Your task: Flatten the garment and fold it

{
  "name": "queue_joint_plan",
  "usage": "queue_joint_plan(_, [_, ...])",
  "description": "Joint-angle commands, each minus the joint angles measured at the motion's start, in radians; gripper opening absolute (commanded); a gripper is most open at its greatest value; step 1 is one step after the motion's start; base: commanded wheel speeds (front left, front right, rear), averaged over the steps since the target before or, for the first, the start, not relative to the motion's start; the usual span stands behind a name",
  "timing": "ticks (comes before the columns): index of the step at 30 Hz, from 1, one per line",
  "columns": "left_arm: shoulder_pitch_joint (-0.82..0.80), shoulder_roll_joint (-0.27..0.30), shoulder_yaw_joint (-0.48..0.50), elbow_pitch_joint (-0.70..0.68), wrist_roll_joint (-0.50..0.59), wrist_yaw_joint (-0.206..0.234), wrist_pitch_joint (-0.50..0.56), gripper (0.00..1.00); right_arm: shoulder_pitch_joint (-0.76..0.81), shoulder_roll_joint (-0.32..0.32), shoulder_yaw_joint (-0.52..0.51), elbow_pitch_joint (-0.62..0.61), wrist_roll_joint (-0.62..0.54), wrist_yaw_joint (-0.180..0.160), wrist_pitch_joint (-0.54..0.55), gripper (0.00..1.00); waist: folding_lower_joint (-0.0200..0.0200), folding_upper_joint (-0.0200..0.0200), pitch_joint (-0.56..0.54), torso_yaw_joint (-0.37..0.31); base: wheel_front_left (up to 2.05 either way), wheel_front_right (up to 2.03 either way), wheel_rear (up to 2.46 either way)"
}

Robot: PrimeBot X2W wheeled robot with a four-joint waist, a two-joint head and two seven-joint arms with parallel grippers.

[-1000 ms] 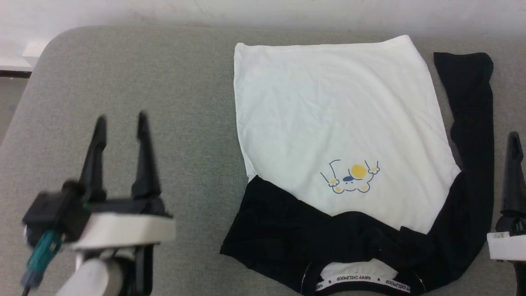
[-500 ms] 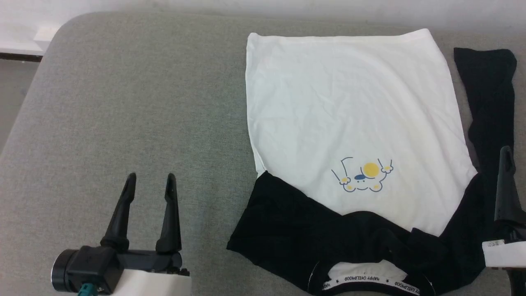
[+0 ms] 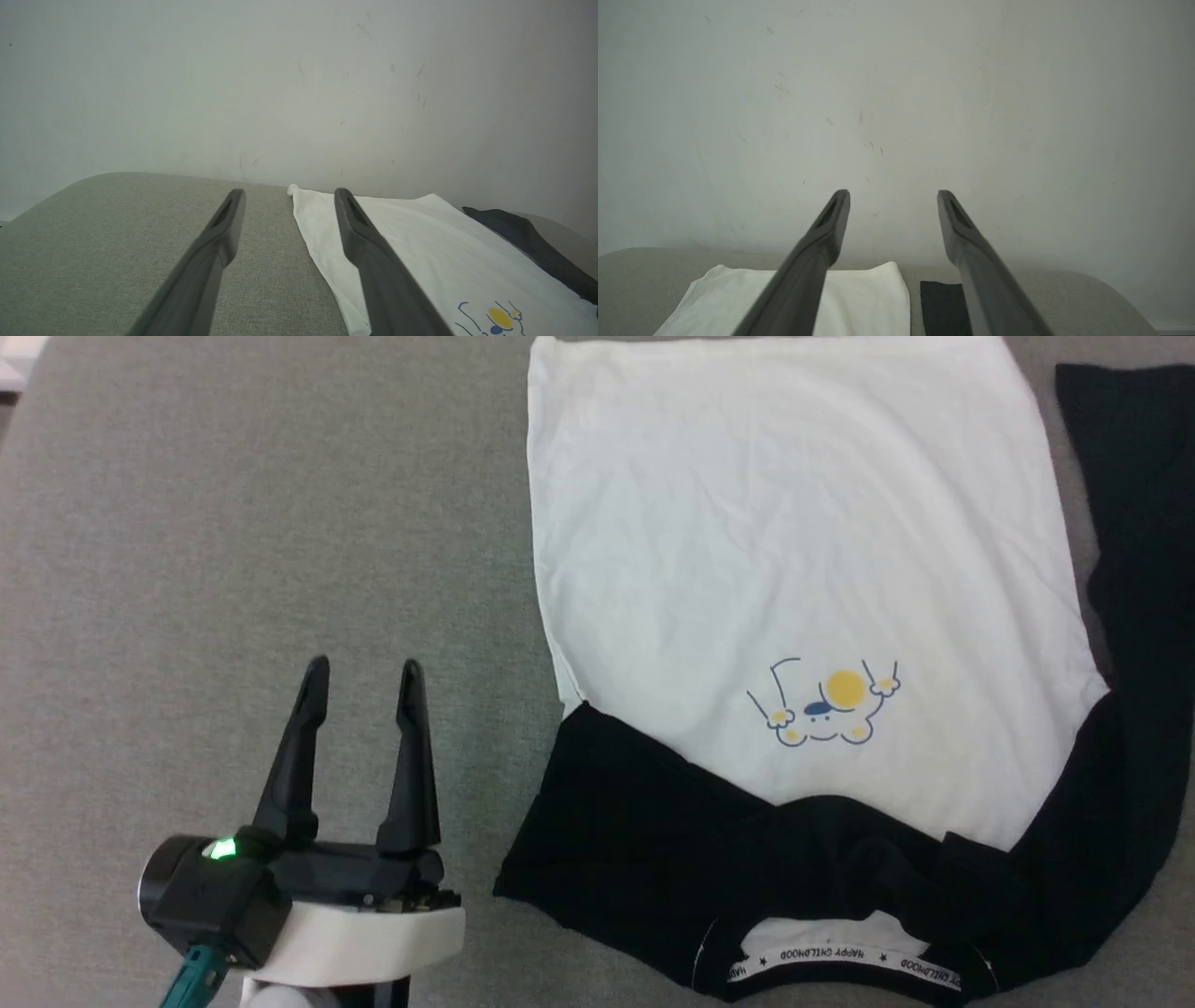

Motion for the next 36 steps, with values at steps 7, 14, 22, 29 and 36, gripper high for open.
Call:
queue_joint_plan(7, [-0.073, -0.059, 0.022, -0.042, 0.055, -0.04, -0.005, 1.0, -0.448, -0.178, -0.01, 0.21, 0.061, -0.001, 0.275, 1.0, -0.0001, 0.0, 0.181, 0.001, 0.0, 0.0, 0.0])
queue_joint_plan(14, [-0.113, -0.102, 0.012, -0.06, 0.089, -0.077, -0.005, 1.0, -0.738, -0.252, -0.037, 0.495, -0.057, -0.001, 0.467, 1.0, -0.0001, 0.0, 0.273, 0.038, 0.0, 0.0, 0.0])
queue_joint_plan(22, [-0.133, -0.137, -0.002, -0.055, 0.107, -0.108, -0.005, 1.0, -0.846, -0.242, -0.108, 0.627, -0.207, -0.001, 0.696, 1.0, -0.0001, 0.0, 0.337, 0.079, 0.0, 0.0, 0.0])
queue_joint_plan(29, [-0.145, -0.162, -0.011, -0.056, 0.113, -0.129, -0.005, 1.0, -0.868, -0.238, -0.196, 0.616, -0.293, -0.001, 0.813, 1.0, -0.0001, 0.0, 0.398, 0.109, 0.0, 0.0, 0.0])
queue_joint_plan(36, [-0.162, -0.175, -0.011, -0.055, 0.119, -0.142, -0.005, 1.0, -0.882, -0.214, -0.259, 0.598, -0.33, -0.001, 0.837, 1.0, -0.0001, 0.0, 0.442, 0.114, 0.0, 0.0, 0.0])
